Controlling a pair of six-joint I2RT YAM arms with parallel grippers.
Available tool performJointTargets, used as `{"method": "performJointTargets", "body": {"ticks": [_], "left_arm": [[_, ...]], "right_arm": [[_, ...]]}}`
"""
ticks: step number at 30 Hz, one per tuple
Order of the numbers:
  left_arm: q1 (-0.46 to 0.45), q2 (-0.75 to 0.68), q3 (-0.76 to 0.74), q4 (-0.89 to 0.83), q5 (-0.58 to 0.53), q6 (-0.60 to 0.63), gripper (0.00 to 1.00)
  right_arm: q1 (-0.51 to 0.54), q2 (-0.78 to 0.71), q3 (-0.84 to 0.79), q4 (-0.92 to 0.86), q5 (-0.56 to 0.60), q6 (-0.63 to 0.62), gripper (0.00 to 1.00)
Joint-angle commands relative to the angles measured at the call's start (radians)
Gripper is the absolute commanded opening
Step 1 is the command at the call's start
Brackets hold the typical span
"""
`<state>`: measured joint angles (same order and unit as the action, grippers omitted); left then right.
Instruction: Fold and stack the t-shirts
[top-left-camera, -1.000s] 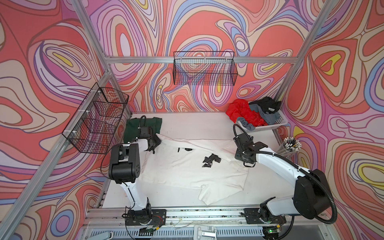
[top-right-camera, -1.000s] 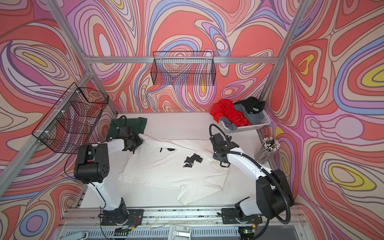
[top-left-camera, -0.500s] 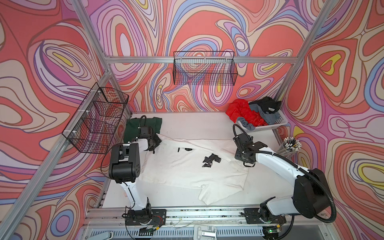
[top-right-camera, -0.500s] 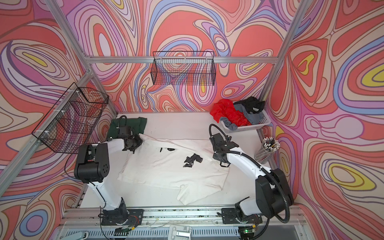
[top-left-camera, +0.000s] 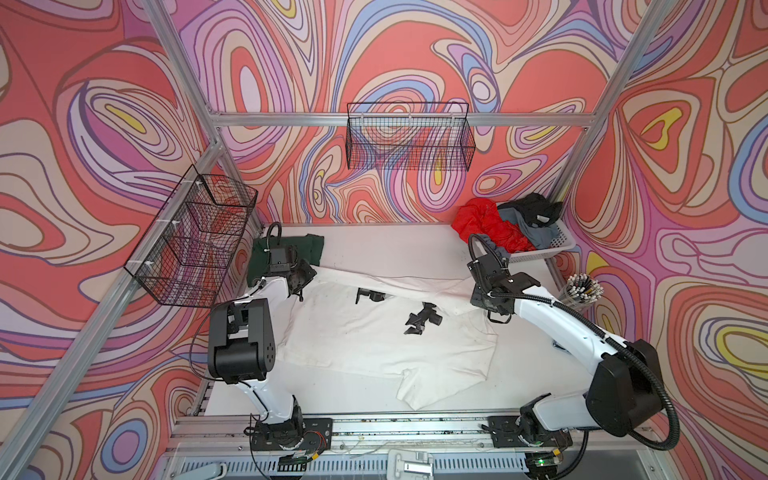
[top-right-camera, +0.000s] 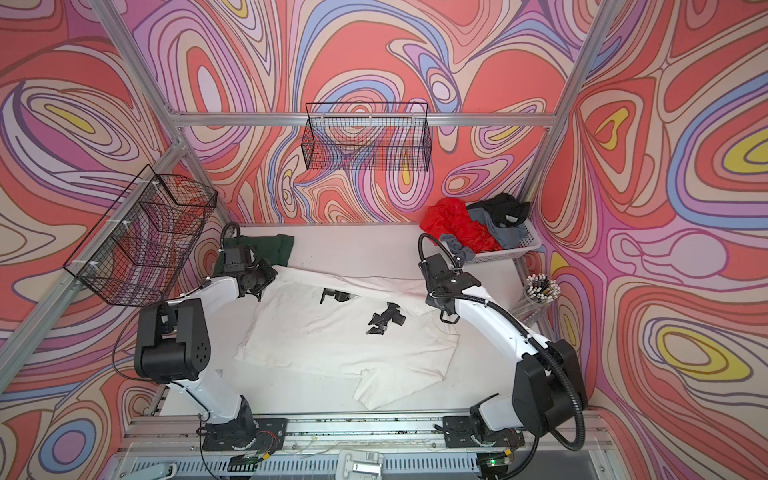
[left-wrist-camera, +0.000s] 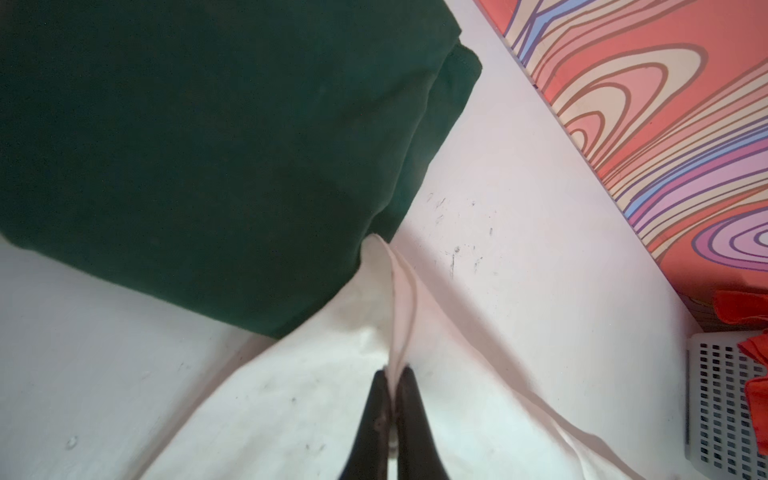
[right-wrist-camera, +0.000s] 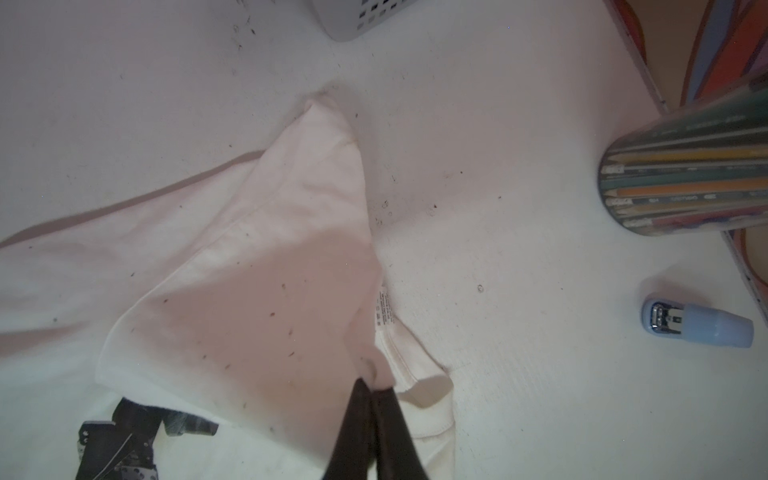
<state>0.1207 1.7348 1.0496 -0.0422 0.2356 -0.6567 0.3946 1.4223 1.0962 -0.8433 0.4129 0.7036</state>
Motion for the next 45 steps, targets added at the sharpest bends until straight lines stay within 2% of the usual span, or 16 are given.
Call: {"method": "performJointTargets", "body": {"ticks": [1,6,13,25,31,36,37,39,41,43,45], "left_arm": [[0.022,-0.027,0.004,-0.018,0.022,-0.015,0.00],[0.036,-0.064,-0.019,-0.025,0.022,-0.018,0.00],[0.036,-0.119,-0.080,-0.025,0.011,-0.019,0.00],[0.041,-0.043,-0.105,-0.031,-0.024,-0.012,0.00],[0.043,-0.009,-0.117,-0.015,-0.005,-0.038,0.00],[0.042,-0.034,-0.146,-0.018,-0.049,-0.042,0.00],[0.043,-0.039,-0.147,-0.023,-0.056,-0.038,0.00],[0.043,-0.051,-0.148,-0.039,-0.069,-0.029,0.03],[0.043,-0.069,-0.148,-0.055,-0.079,-0.014,0.23],[0.043,-0.102,-0.150,-0.066,-0.096,0.008,0.32],[0.042,-0.149,-0.160,-0.069,-0.122,0.030,0.41]], "right_arm": [[0.003,-0.014,0.029,-0.052,0.035,-0.007,0.00],[0.004,-0.035,0.037,-0.099,0.046,-0.002,0.00],[0.003,-0.096,-0.041,-0.124,-0.012,0.043,0.00],[0.006,-0.149,-0.254,-0.016,-0.191,0.093,0.00],[0.005,-0.136,-0.265,-0.011,-0.213,0.080,0.00],[0.005,-0.111,-0.306,0.040,-0.290,0.063,0.00],[0.006,-0.101,-0.305,0.042,-0.298,0.054,0.04],[0.004,-0.093,-0.291,0.036,-0.291,0.041,0.30],[0.004,-0.103,-0.259,0.032,-0.273,0.030,0.50],[0.003,-0.111,-0.214,0.039,-0.252,0.011,0.60],[-0.010,-0.091,-0.144,0.033,-0.205,-0.016,0.64]]}}
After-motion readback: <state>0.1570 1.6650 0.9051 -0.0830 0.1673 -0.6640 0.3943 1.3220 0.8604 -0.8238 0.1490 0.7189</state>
